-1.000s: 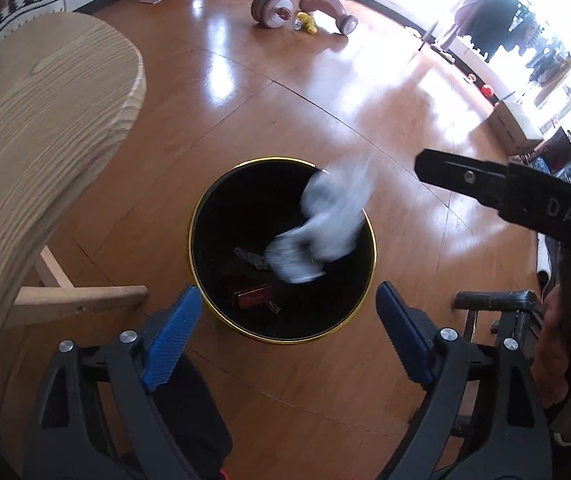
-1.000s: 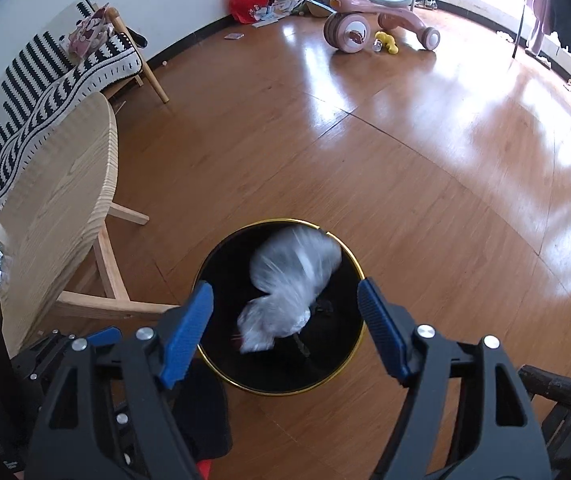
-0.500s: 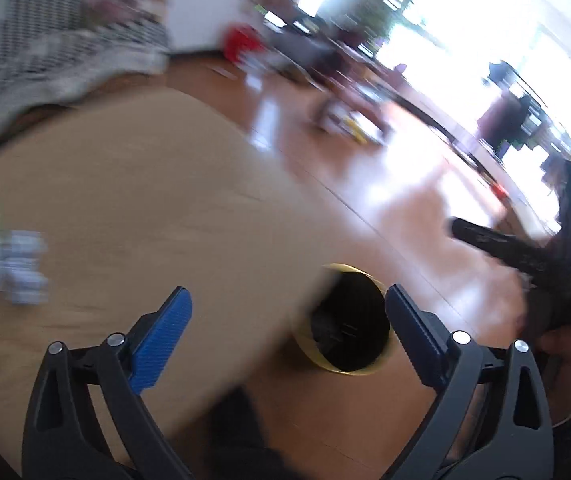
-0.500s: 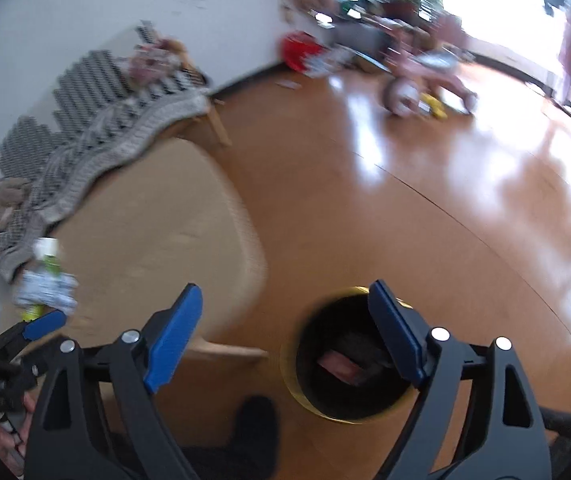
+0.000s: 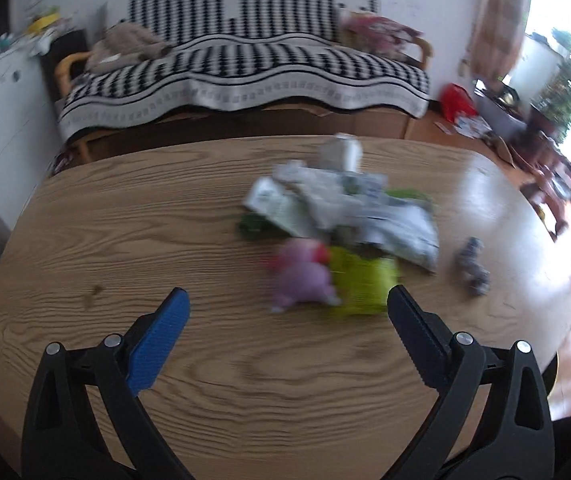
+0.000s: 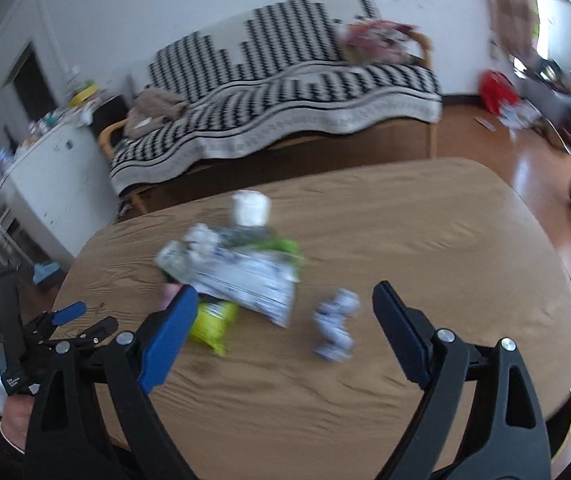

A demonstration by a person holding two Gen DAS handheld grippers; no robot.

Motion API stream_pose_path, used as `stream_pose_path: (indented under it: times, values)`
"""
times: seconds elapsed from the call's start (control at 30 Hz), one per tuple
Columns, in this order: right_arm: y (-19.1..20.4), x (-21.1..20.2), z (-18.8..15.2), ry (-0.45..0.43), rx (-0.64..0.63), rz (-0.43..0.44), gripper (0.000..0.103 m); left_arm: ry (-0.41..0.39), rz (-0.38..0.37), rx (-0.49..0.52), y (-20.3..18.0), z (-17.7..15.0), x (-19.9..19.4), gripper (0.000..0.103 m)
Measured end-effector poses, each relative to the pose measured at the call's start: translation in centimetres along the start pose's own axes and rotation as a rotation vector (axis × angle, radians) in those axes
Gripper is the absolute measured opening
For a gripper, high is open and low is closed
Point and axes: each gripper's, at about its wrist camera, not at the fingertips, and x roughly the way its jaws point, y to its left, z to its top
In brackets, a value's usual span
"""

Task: Collect trash
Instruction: 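Grasp the purple toy with the left tool while the right tool grasps crumpled foil, then carry the purple toy and foil over the bin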

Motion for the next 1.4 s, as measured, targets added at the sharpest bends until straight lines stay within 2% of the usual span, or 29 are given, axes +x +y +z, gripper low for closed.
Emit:
stream_pose_path:
  times: [0.13,0.2,0.27,0.33,0.5,0.6,0.77,0.93,1.0,1.07,1.1,1.13,1.17,1.2,1.27,1.4]
  values:
    - [2.6,3.3,-1.8,0.02,-0.045,-0.032,0.086,-0.008,-0.021,-0.049,1.5,-1.0,1.3,0.096]
    - [2.3,5.0,-3.1,0.052,-0.07,-0.079,0.086,0.007,-0.029,-0.065,1.7,-1.6,2.6,0.096]
    - [1.5,6.3,-4.2,0.075,-0.081,-0.113,0.086,0.056,-0.008,-0.052,1.6,-1.8,4.3,0.096]
    - [0.5,7.6,-5.0,0.108,-0.084,-0.141,0.086,0.056,-0.014,-0.047,1.7,-1.7,5.1,0.096]
    - [-1.4,10.0,-6.4,0.18,-0.043,-0.145,0.086,0.098,0.003,-0.06,1.4,-1.0,8.3,0.096]
    - [-2.1,10.9,-6.9,0.208,-0.043,-0.167,0.086,0.101,0.031,-0.028,0.9,-0.7,9.9,0.096]
    - [-3.8,12.5,-7.3,0.246,-0.002,-0.178,0.086,0.111,-0.002,-0.021,0.5,-0.5,11.5,0.096]
    - [-4.7,14.5,-7.6,0.277,0.015,-0.208,0.086,0.099,-0.005,-0.01,0.6,-0.2,12.6,0.096]
    - [-5.3,15.3,-7.9,0.308,0.043,-0.193,0.086,0.101,-0.006,0.016,0.5,-0.2,12.9,0.096]
    - [-5.3,15.4,-8.0,0.303,0.034,-0.207,0.082,0.091,0.012,0.049,0.4,-0.4,13.0,0.095]
    - [-5.1,15.4,-8.0,0.304,0.018,-0.221,0.069,0.091,0.018,0.059,0.5,-0.5,13.1,0.093]
    - [-5.0,15.4,-7.9,0.302,0.005,-0.227,0.052,0.094,0.017,0.064,0.5,-0.6,13.2,0.083]
    - [-4.9,15.3,-7.9,0.301,0.002,-0.222,0.042,0.098,-0.001,0.062,0.6,-0.7,13.1,0.066]
    - [-4.9,15.2,-7.8,0.306,0.008,-0.209,0.023,0.098,-0.025,0.058,0.6,-0.7,12.9,0.054]
    - [-4.8,14.8,-7.6,0.294,0.015,-0.197,0.023,0.087,-0.017,0.068,0.2,-0.5,12.2,0.049]
    - [-3.7,13.7,-7.2,0.257,-0.024,-0.201,0.022,0.058,-0.014,0.099,-0.5,-0.4,11.2,0.048]
